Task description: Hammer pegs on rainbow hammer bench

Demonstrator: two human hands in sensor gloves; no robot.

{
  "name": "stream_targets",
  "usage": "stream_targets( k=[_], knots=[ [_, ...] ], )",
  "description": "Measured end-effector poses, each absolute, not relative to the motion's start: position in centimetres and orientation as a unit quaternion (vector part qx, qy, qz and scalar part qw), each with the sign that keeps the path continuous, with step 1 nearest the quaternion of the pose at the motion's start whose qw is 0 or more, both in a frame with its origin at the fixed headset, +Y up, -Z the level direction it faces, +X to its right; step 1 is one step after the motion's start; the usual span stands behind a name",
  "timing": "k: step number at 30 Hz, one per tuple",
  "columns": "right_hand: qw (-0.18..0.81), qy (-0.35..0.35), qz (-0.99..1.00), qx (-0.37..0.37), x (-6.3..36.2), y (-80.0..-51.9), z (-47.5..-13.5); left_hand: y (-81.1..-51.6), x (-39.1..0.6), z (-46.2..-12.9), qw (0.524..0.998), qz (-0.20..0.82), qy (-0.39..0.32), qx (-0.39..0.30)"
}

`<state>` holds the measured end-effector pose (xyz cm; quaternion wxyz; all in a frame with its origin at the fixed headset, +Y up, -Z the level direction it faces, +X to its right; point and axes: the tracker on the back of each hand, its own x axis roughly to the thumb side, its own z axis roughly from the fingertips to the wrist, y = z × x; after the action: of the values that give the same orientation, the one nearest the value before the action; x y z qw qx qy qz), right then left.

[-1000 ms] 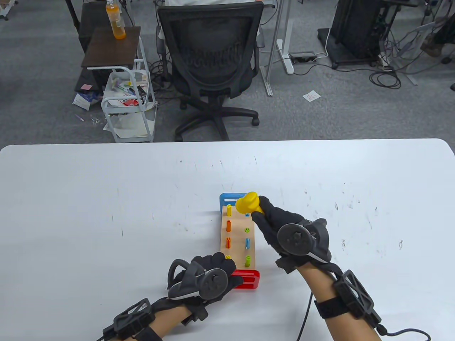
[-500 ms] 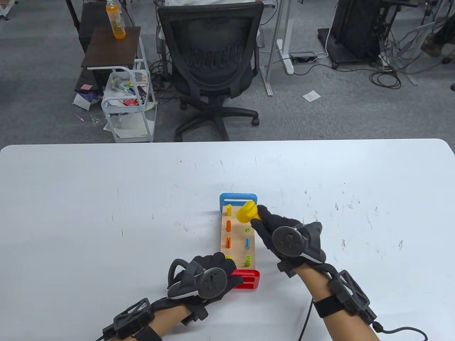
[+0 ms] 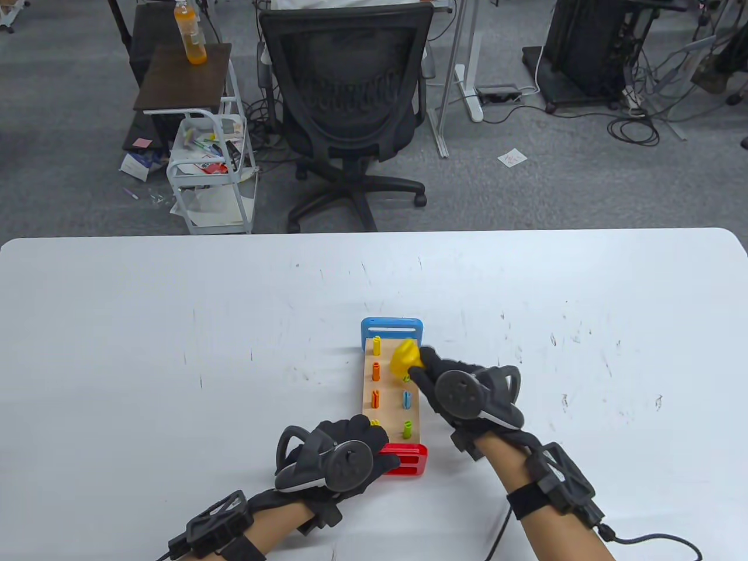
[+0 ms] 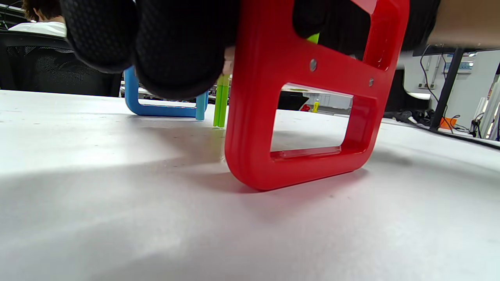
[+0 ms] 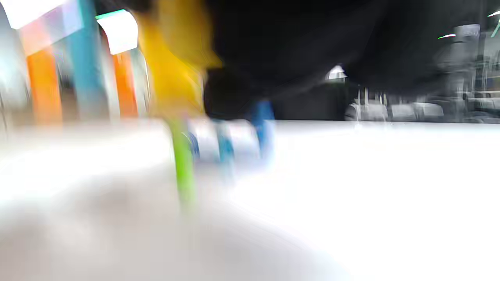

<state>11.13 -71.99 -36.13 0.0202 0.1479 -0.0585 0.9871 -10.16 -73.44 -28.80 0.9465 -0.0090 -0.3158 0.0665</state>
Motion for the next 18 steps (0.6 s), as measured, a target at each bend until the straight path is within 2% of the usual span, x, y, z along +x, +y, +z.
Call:
stream_targets(
  k=[1,2,3,5,8,11,14,17,18],
  knots=[
    [0.138,-0.152,0.954,0.217,10.7,-71.3,-36.8,-73.4,-10.2,-28.8,0.946,0.066,-0.317,-0.009],
    [0.137,-0.116,0.964,0.198,10.5,-70.3,-37.2,-73.4,-10.2,-28.8,0.946,0.067,-0.317,-0.008],
    [0.120,-0.111,0.969,0.187,11.0,-69.1,-36.8,-73.4,-10.2,-28.8,0.946,0.067,-0.317,-0.008],
    [0.154,-0.201,0.950,0.184,11.6,-66.1,-36.4,-73.4,-10.2,-28.8,0.946,0.067,-0.317,-0.008],
    [0.209,-0.232,0.930,0.195,12.3,-61.4,-34.7,-73.4,-10.2,-28.8,0.946,0.067,-0.317,-0.009],
    [0.219,-0.283,0.908,0.217,12.7,-57.6,-32.2,-73.4,-10.2,-28.8,0.946,0.067,-0.317,-0.008],
    [0.221,-0.317,0.893,0.231,12.9,-56.3,-30.3,-73.4,-10.2,-28.8,0.946,0.066,-0.316,-0.008],
    [0.213,-0.328,0.887,0.244,12.8,-57.4,-29.3,-73.4,-10.2,-28.7,0.947,0.064,-0.315,-0.009],
    [0.204,-0.326,0.889,0.249,12.6,-58.6,-29.3,-73.4,-10.2,-28.7,0.947,0.064,-0.315,-0.010]
  ],
)
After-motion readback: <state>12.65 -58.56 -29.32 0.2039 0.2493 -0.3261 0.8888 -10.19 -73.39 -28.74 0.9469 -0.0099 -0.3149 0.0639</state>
